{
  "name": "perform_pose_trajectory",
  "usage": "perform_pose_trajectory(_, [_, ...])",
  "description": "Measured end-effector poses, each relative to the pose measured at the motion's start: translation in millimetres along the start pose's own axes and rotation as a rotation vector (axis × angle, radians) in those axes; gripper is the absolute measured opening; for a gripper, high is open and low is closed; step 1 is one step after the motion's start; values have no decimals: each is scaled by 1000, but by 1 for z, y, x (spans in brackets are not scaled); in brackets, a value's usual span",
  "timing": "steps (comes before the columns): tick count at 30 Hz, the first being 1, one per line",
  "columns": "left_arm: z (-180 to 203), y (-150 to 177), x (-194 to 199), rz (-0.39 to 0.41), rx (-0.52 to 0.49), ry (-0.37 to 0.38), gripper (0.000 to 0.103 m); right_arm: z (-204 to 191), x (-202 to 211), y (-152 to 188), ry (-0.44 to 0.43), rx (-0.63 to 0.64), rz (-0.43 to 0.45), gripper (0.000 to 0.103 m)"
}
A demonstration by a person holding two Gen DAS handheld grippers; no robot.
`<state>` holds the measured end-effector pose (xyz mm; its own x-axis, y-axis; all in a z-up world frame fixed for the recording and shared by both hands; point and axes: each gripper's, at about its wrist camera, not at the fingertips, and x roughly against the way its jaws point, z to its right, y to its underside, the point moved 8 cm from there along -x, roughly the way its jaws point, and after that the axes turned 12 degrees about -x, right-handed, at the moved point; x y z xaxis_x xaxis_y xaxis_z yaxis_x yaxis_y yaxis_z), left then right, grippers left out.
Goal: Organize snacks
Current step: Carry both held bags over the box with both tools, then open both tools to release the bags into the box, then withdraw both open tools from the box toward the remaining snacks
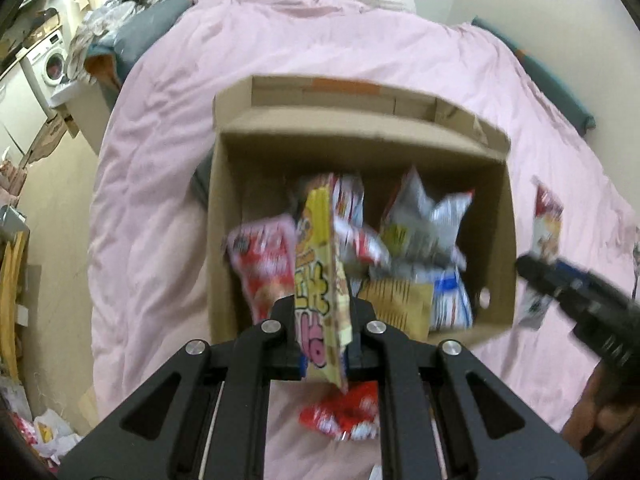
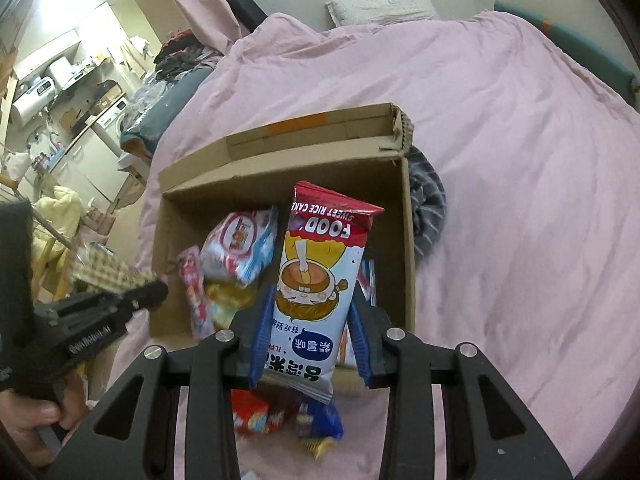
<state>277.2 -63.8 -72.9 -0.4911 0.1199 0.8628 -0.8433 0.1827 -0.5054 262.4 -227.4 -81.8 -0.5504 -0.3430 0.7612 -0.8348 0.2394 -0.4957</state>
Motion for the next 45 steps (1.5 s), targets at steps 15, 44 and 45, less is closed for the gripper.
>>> perform_pose_trajectory(15, [7,-31,-32,100,-20,37,9,16,-39,2,5,6,-32,37])
perform_pose_trajectory(44, [5,-34,-27,147,-26,2,85,14,-41,4,-56,-27,-46,63])
perform_pose_trajectory(45, [4,-33,-28,143,-21,2,85,14,-39,3,-67,-34,-37,72])
